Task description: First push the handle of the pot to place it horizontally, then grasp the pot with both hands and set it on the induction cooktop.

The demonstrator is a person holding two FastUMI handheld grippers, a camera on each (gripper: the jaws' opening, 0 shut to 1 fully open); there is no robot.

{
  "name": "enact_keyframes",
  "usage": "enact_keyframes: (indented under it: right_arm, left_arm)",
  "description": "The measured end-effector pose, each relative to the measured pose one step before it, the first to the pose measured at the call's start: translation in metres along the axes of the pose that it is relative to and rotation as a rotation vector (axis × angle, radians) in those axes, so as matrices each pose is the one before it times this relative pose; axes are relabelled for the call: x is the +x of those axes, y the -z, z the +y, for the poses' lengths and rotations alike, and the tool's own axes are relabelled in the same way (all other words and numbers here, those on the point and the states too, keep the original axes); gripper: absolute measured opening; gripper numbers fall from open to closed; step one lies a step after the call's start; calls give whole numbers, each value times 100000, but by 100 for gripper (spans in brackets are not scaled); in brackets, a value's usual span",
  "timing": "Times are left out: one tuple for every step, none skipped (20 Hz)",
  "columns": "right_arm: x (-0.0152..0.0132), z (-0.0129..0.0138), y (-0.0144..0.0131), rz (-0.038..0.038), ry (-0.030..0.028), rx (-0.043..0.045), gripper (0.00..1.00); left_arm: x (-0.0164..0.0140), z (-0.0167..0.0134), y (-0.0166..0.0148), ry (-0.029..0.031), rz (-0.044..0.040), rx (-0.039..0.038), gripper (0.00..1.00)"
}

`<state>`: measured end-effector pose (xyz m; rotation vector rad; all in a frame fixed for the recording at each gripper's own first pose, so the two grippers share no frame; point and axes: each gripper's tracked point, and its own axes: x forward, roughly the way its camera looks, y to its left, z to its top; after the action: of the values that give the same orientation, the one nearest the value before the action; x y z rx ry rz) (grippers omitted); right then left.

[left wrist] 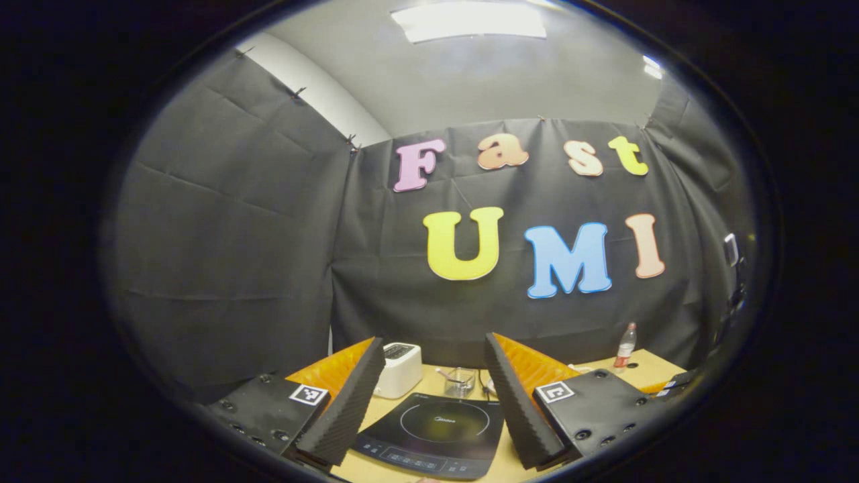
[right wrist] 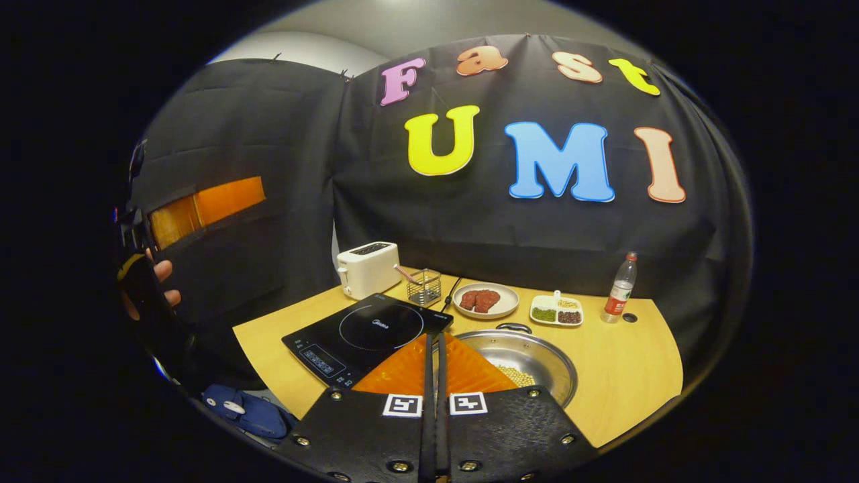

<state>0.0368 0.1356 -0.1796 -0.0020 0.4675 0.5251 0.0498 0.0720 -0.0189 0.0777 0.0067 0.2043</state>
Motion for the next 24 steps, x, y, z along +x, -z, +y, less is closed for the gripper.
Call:
enact_keyframes:
  right_arm:
    - [531,349,632,2177,-1363,2,1]
    - [452,304,552,1954,-1094,-59,1]
    - [504,246,755,2199,-1163,-199,1]
    - [589,178,678,2097,-1137,-257,1]
    - [584,196,660,2118,-1002,-258,1]
    - [480,237,561,2306,-1351,-310,1]
    - [451,325,720,2275,-1075,-299,1]
    - [354,426,870,2348,-1048,-28,1]
    - [369,277,674,2241,-1084,329,1]
    - [364,242,693,2402,-736,481,1]
    - [356,286,694,2536,-975,372,1]
    - [366,101,547,1674,-556,494,1]
    - [133,98,535,1846,-728,496,1]
    - [309,193,498,1915,-953,451,1]
    - [383,254,639,2037,-872,375,1]
    - [275,159,602,2338,-998,205,1]
    - [426,157,736,2118,-682,153,1]
    - [243,80,641,2244,-606,293,1]
    - [170,79,627,2122,-574,670,1]
    - [205,29,645,2168,-427,1046,1]
    - [251,-9,566,1926,-318,1186,1]
    - [127,-182,470,1726,1,1133,1]
    - [141,-97,566,1655,220,1076,1]
    - [128,-201,315,1463,130,1185,1]
  left_arm:
    - [298,328,319,-408,423,30,97]
    - [281,283,155,-375,224,-157,97]
    - [349,112,252,-143,274,-176,97]
    - [237,227,202,-230,403,-23,97]
    - [151,152,261,-144,334,-13,96]
    - [262,121,182,-135,215,-77,99]
    - [377,152,255,-102,375,-117,99]
    - [315,225,315,-163,550,-78,97]
    - [73,155,303,-181,478,-58,97]
    - [320,153,244,-171,513,-42,97]
    - [125,188,271,-106,439,-30,97]
    - [224,159,157,-82,338,-28,97]
    - [121,111,186,-174,382,43,99]
    - [126,121,97,-92,125,-65,99]
    - [146,97,119,-48,195,-117,99]
    - [230,30,87,103,258,-38,99]
    - [39,57,288,94,295,7,99]
    - [118,-41,98,181,243,25,99]
    - [90,-14,223,191,361,28,99]
    - [85,-19,-41,335,316,-48,99]
    - [0,-136,194,316,237,20,99]
    - [-4,-37,136,301,207,67,96]
    - [84,18,320,256,401,52,99]
    - [237,-71,217,324,443,-82,99]
